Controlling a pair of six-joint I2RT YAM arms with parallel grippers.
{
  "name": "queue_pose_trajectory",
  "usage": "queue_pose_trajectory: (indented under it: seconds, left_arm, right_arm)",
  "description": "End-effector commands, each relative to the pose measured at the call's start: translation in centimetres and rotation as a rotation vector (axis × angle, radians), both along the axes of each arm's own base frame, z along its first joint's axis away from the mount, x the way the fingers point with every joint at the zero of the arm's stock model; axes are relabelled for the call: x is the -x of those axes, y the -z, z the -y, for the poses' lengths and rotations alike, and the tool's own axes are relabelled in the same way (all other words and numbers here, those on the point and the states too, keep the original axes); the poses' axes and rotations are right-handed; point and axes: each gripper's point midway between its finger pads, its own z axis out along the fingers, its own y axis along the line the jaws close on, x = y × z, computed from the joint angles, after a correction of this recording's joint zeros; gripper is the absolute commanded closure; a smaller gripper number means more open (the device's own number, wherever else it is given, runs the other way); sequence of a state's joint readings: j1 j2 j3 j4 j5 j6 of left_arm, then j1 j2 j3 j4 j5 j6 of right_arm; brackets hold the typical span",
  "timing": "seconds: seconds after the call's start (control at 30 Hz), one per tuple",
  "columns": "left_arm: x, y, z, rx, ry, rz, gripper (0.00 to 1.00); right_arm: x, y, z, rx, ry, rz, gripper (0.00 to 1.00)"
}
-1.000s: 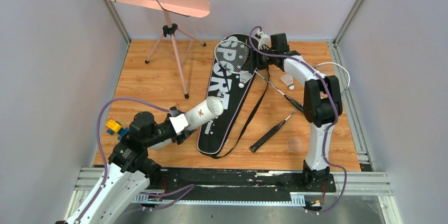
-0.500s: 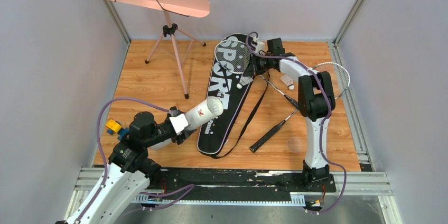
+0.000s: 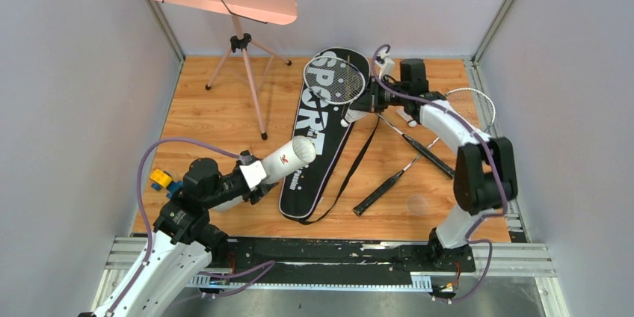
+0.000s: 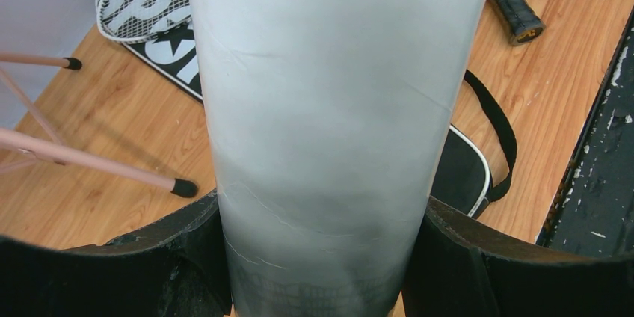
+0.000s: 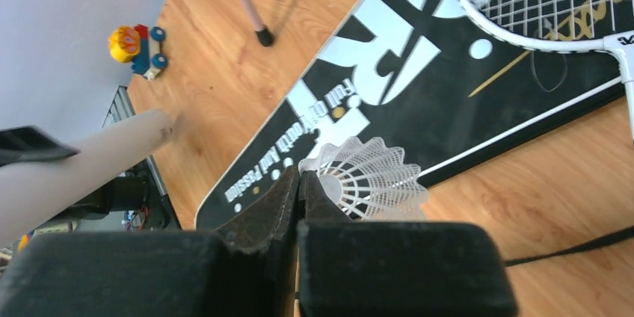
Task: Pack up the badminton gear
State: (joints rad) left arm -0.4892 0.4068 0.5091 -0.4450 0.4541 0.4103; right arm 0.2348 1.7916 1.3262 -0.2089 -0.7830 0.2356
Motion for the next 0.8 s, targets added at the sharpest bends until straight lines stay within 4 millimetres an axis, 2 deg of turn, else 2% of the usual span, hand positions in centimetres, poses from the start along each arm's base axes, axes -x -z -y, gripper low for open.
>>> queue_pose_trajectory:
  seconds: [0.0,0.2,0.37,0.5,0.6,0.77]
  left_arm:
    - [-0.6,-2.0,0.4,0.037,0.0,0.061,0.37]
    - [-0.6,-2.0,0.3,0.034,-0.001,0.061,0.37]
    - [-0.6,-2.0,0.3,0.033,-0.001,0.062,0.37]
    - [-0.6,-1.9,0.3,0.032,0.001,0.059,0.37]
    - [-0.5,-1.9,0.4,0.034,0.003,0.06,0.37]
    - [-0.5,-1.8,0.4,0.033,0.003,0.055,0.37]
  right_arm:
    - [3.8,-7.9,-1.1,-0.137,-0.008,0.221,1.0]
    - [10.2,-13.7,-1.2,-0.173,0.038,0.44,1.0]
    - [16.5,-19.3,-2.7,-0.238,-0.015,0.688,1.0]
    - [20.1,-23.0,-3.4,-0.274,-0.017,0.824,1.0]
    - [21.4,-24.1,-3.8,-0.294,-0.018,0.855,1.0]
    - [23.0,-23.6,-5.6,-0.331,-0.1,0.827,1.0]
